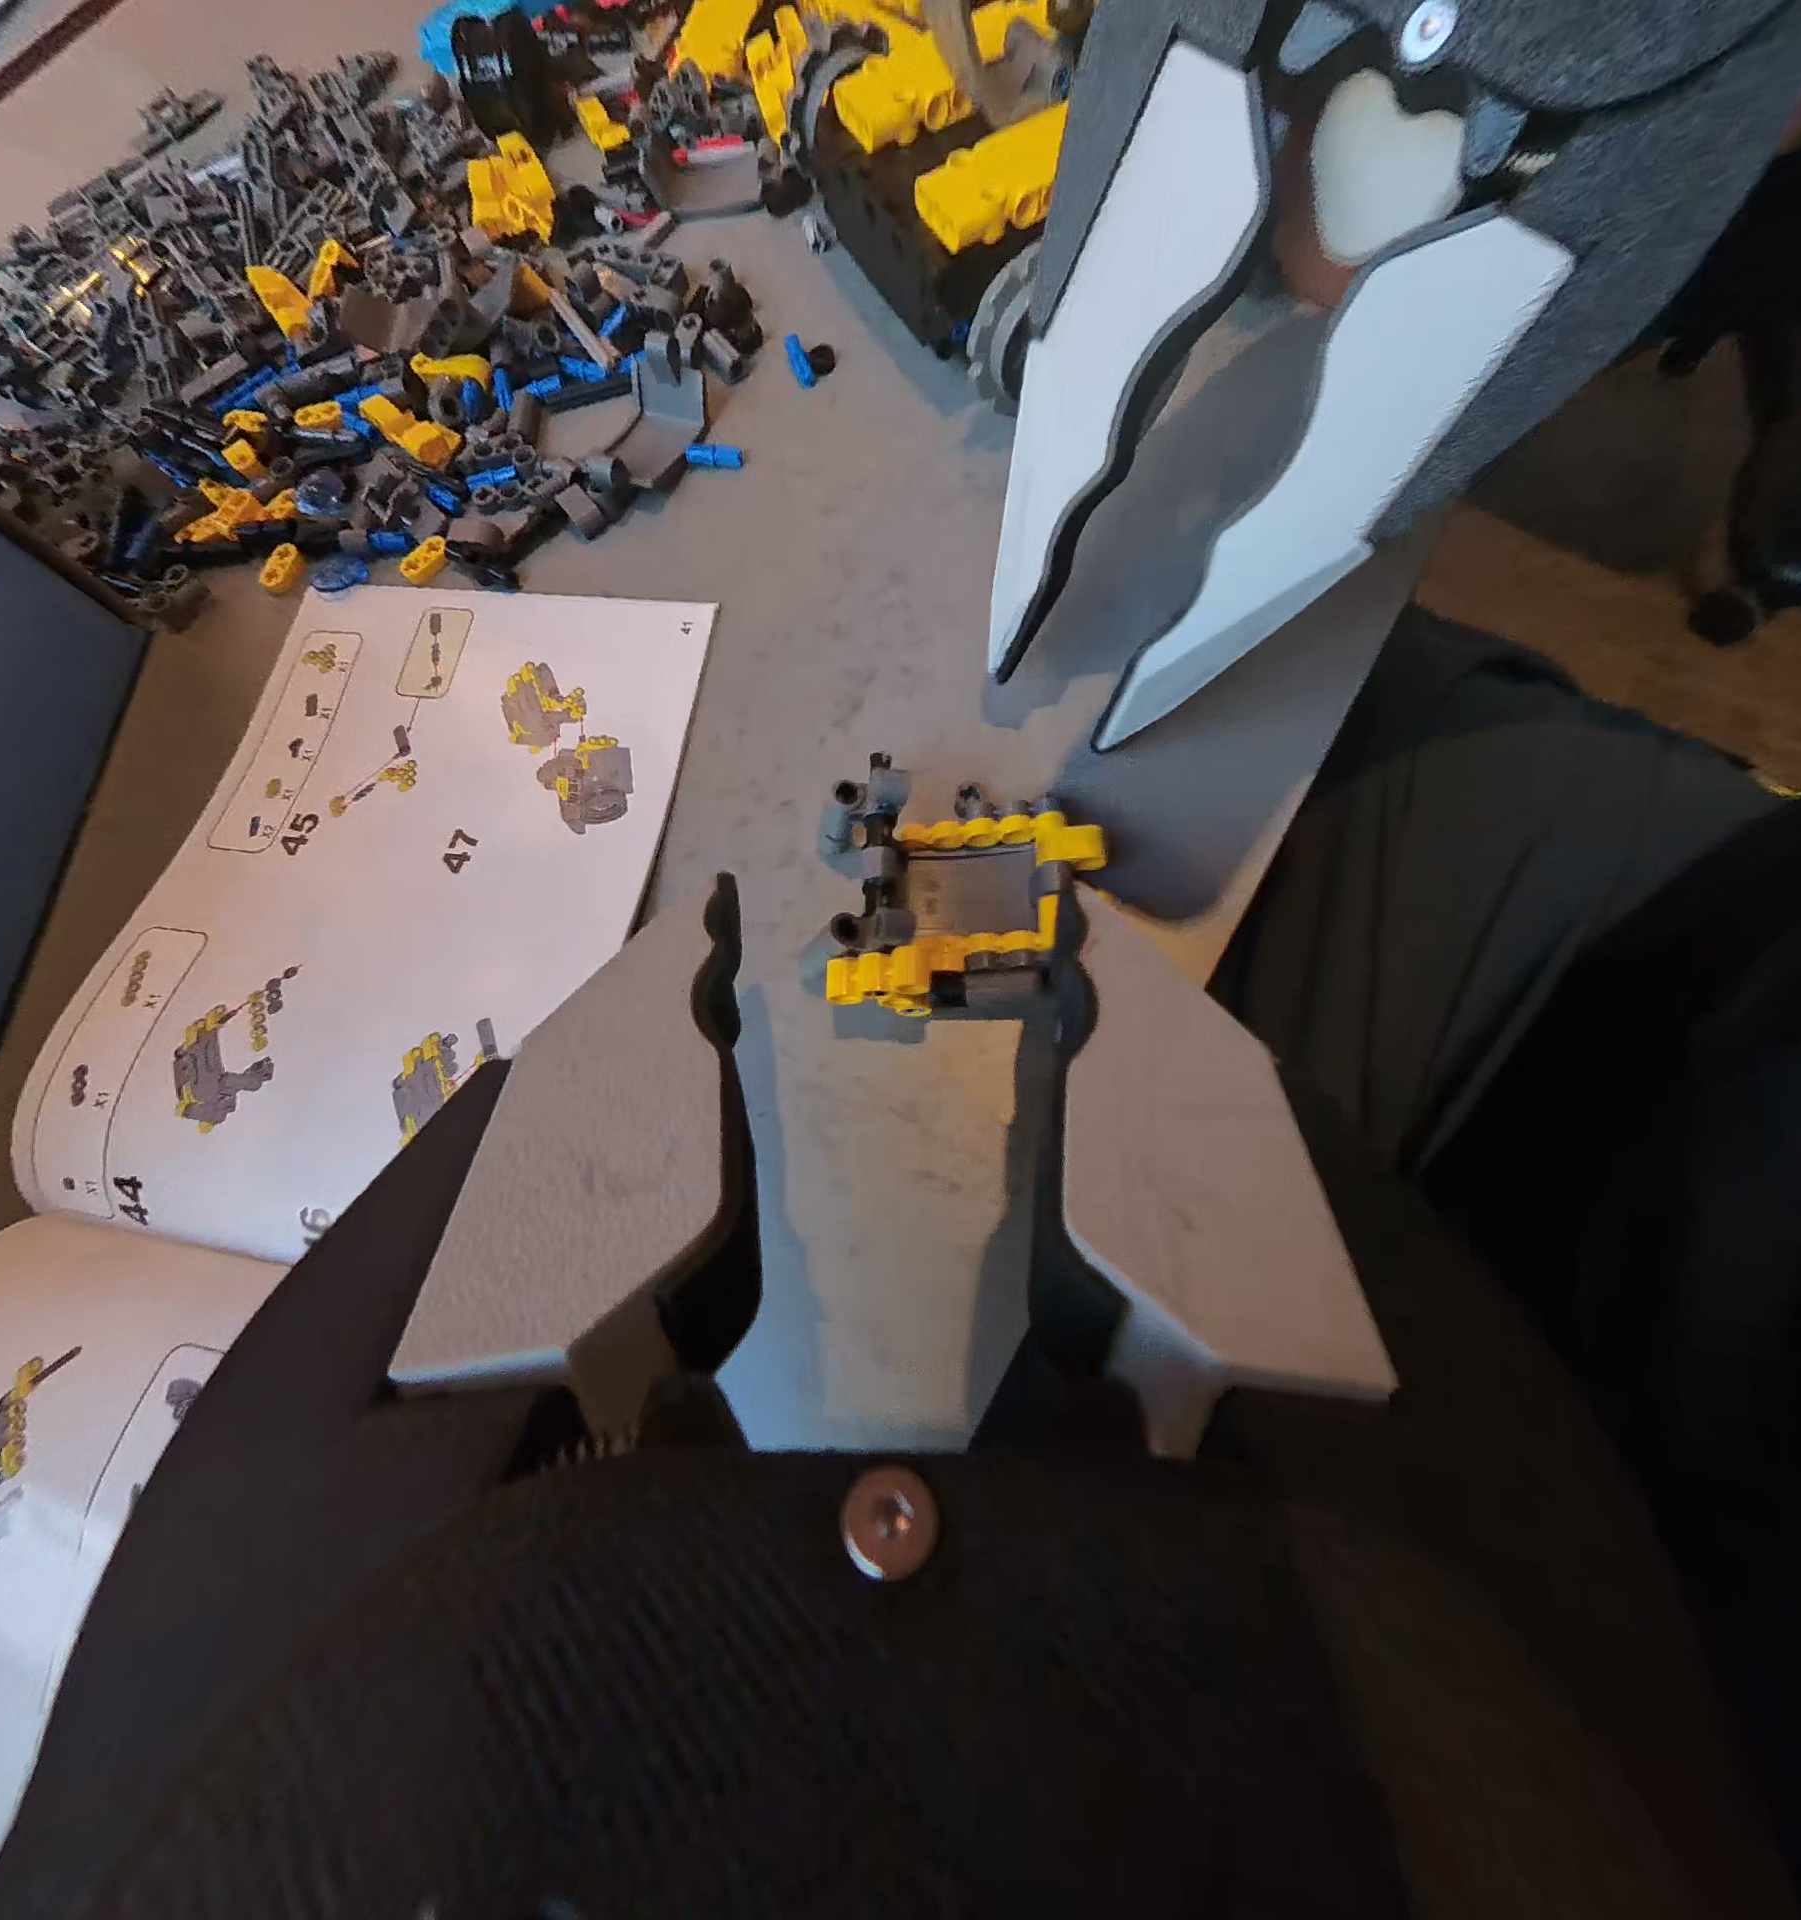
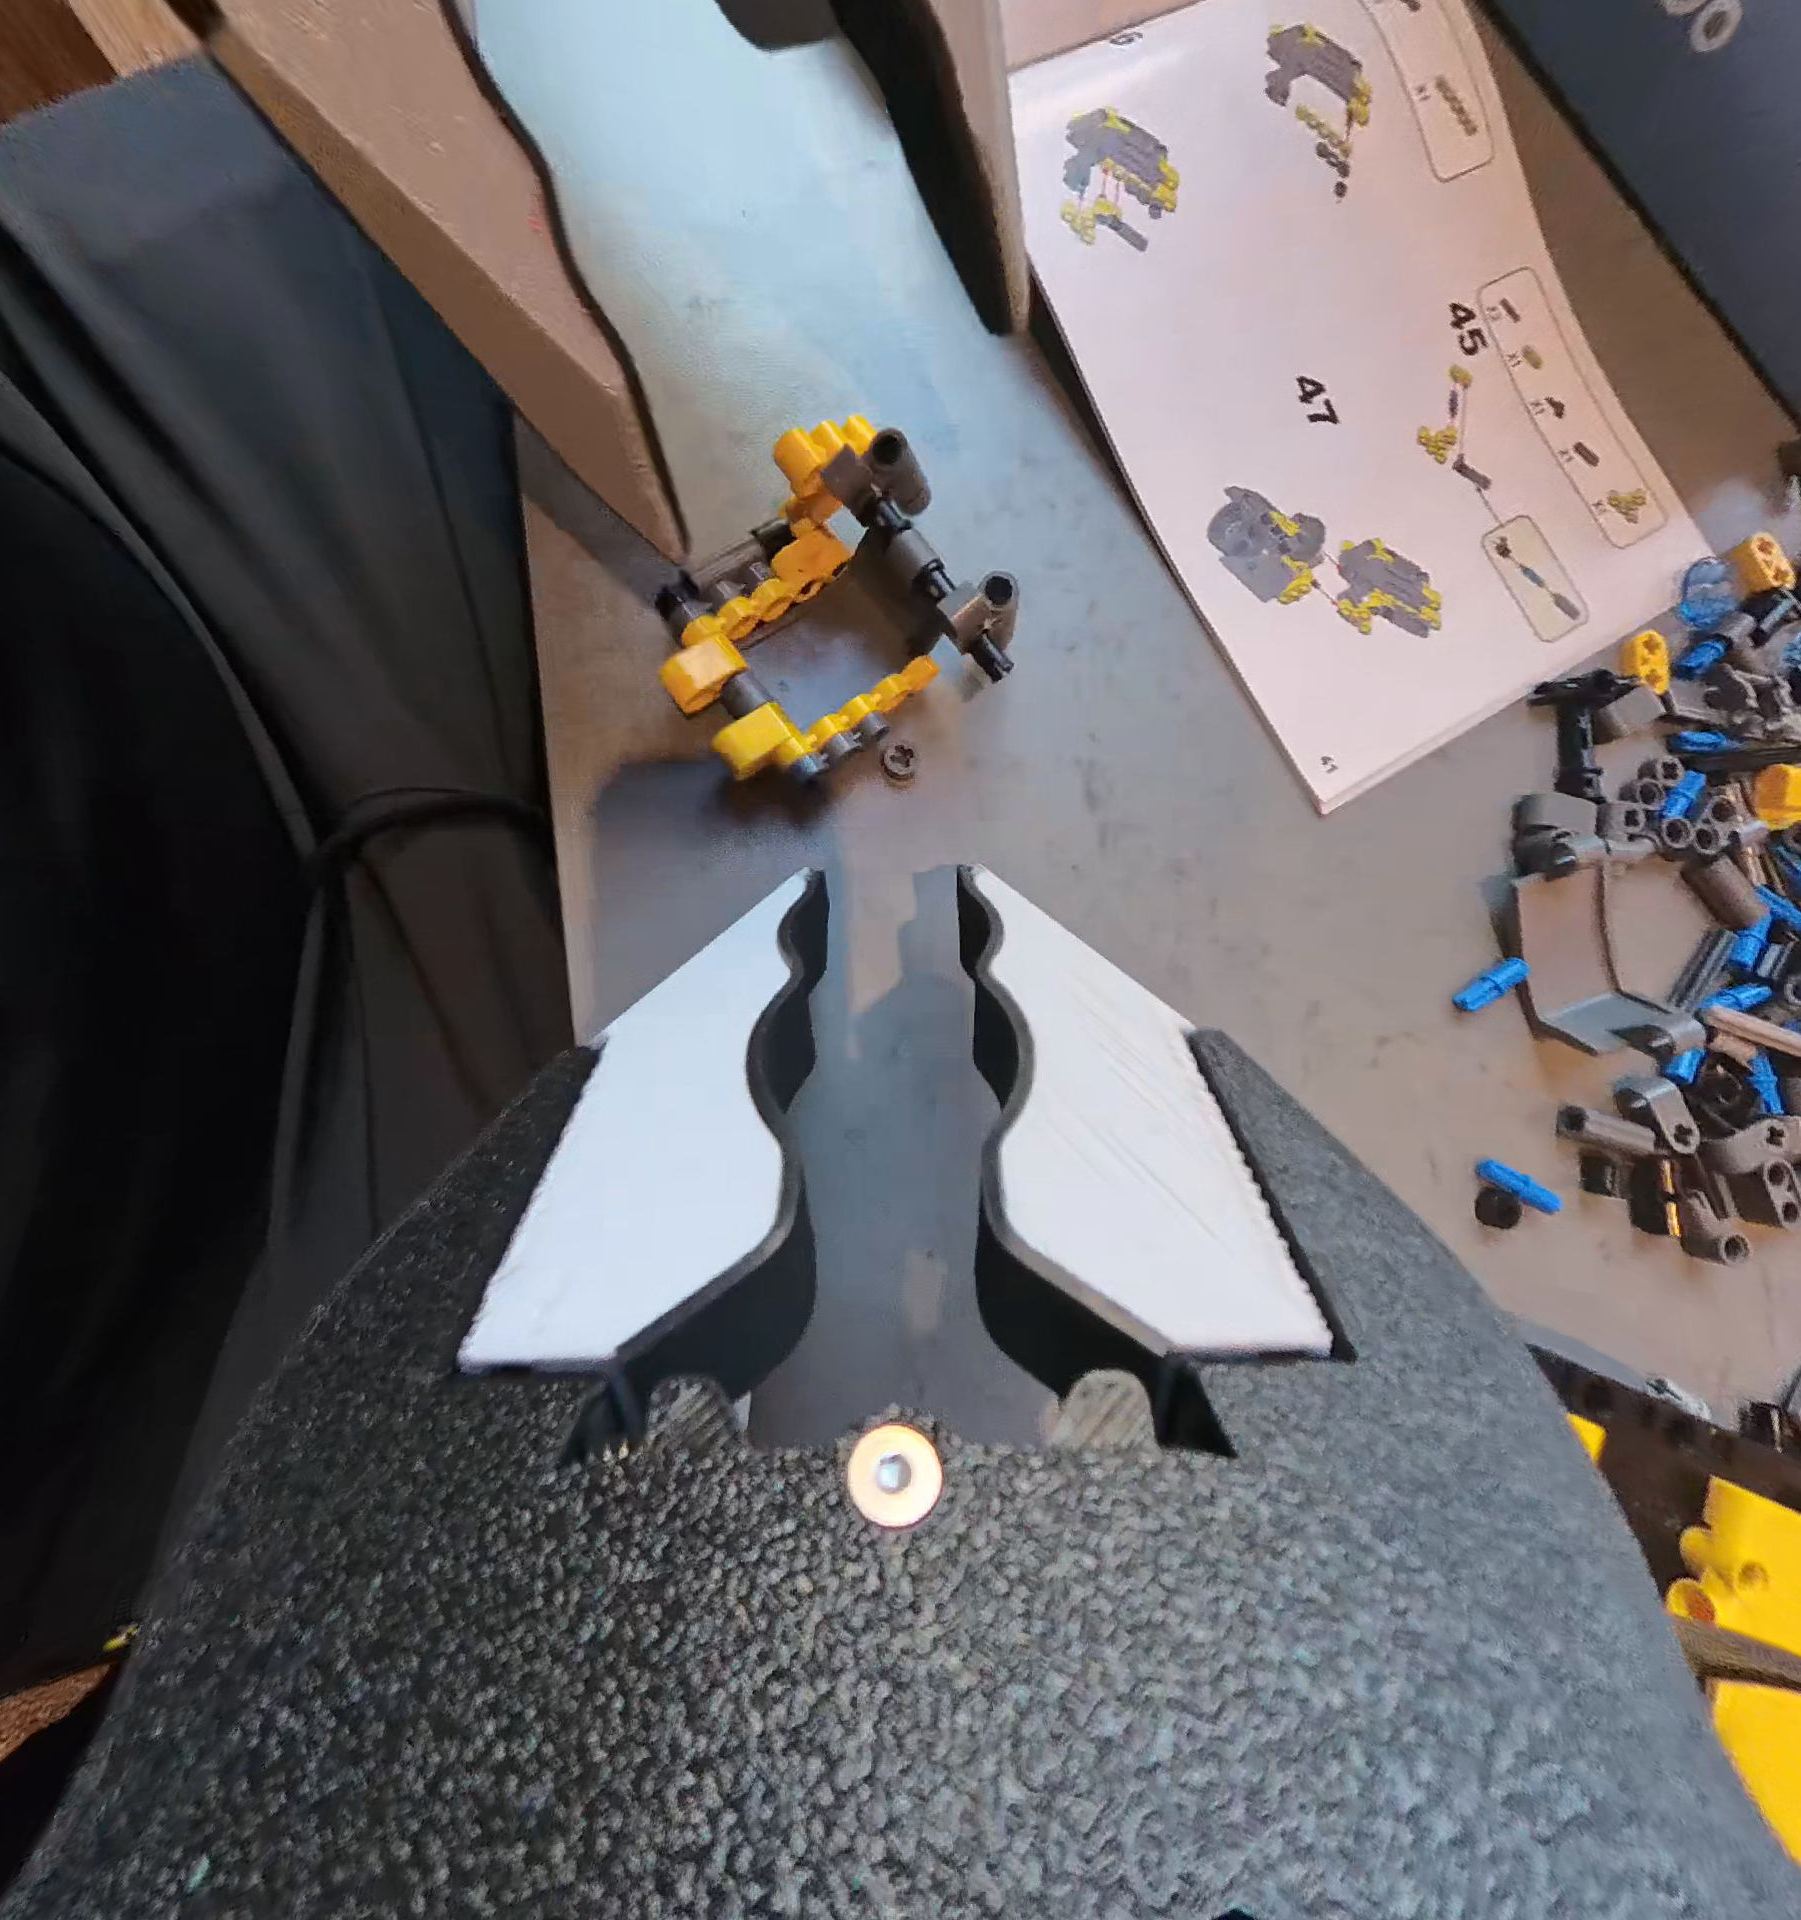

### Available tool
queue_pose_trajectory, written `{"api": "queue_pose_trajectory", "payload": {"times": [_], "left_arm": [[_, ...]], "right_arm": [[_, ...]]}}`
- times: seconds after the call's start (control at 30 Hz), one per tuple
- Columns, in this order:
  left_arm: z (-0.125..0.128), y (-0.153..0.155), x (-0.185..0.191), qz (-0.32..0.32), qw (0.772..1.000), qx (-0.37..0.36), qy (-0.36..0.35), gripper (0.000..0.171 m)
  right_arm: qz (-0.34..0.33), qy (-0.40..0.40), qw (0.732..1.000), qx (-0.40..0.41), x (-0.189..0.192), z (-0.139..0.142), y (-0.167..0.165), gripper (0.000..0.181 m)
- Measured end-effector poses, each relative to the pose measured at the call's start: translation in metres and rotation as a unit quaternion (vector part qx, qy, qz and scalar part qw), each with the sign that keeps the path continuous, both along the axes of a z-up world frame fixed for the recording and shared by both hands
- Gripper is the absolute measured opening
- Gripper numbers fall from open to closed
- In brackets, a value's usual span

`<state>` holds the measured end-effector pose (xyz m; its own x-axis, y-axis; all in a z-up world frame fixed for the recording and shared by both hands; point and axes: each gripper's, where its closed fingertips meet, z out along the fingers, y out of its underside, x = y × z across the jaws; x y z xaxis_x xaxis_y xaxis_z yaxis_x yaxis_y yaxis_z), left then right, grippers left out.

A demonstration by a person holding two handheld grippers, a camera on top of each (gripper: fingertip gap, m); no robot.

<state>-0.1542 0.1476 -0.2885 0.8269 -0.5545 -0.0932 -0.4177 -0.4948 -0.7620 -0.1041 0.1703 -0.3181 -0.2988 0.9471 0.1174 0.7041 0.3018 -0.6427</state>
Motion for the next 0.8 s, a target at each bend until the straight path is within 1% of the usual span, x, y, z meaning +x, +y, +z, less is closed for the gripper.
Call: {"api": "queue_pose_trajectory", "payload": {"times": [0.07,0.13,0.17,0.2,0.23,0.33,0.4,0.47,0.5,0.6,0.7,0.8], "left_arm": [[0.002,-0.003,0.006,-0.008,1.0,-0.011,-0.02,0.064],[-0.005,-0.004,0.011,-0.016,0.999,-0.026,-0.015,0.074],[-0.007,-0.004,0.011,-0.015,0.999,-0.027,-0.012,0.075],[-0.006,-0.009,0.01,-0.02,0.999,-0.03,-0.018,0.076],[0.0,-0.013,0.006,-0.021,0.999,-0.026,-0.037,0.077],[0.021,-0.031,-0.023,-0.003,0.994,0.004,-0.109,0.07],[0.021,-0.043,-0.041,0.018,0.992,0.014,-0.128,0.072],[0.017,-0.051,-0.051,0.037,0.99,0.032,-0.134,0.069],[0.016,-0.054,-0.052,0.041,0.988,0.046,-0.14,0.068],[0.014,-0.056,-0.05,0.043,0.984,0.087,-0.15,0.064],[0.016,-0.051,-0.05,0.03,0.985,0.108,-0.132,0.062],[0.024,-0.043,-0.051,0.015,0.982,0.113,-0.148,0.06]], "right_arm": [[-0.003,0.003,1.0,-0.008,-0.002,0.0,0.001,0.023],[-0.004,-0.001,1.0,-0.006,-0.004,-0.004,0.002,0.024],[-0.009,-0.002,1.0,-0.004,-0.004,-0.004,0.002,0.023],[-0.019,0.0,1.0,0.0,-0.002,-0.003,0.004,0.023],[-0.031,0.006,1.0,0.001,-0.001,0.001,0.005,0.024],[-0.03,0.055,0.997,-0.035,0.003,0.013,-0.012,0.029],[-0.034,0.067,0.997,-0.029,0.007,0.009,-0.014,0.03],[-0.043,0.063,0.997,-0.027,0.008,0.0,-0.013,0.032],[-0.048,0.06,0.997,-0.025,0.007,-0.002,-0.011,0.035],[-0.046,0.072,0.996,-0.025,0.003,0.002,-0.012,0.031],[-0.051,0.071,0.996,-0.028,0.002,0.0,-0.008,0.032],[-0.044,0.084,0.995,-0.043,-0.003,0.004,-0.007,0.032]]}}
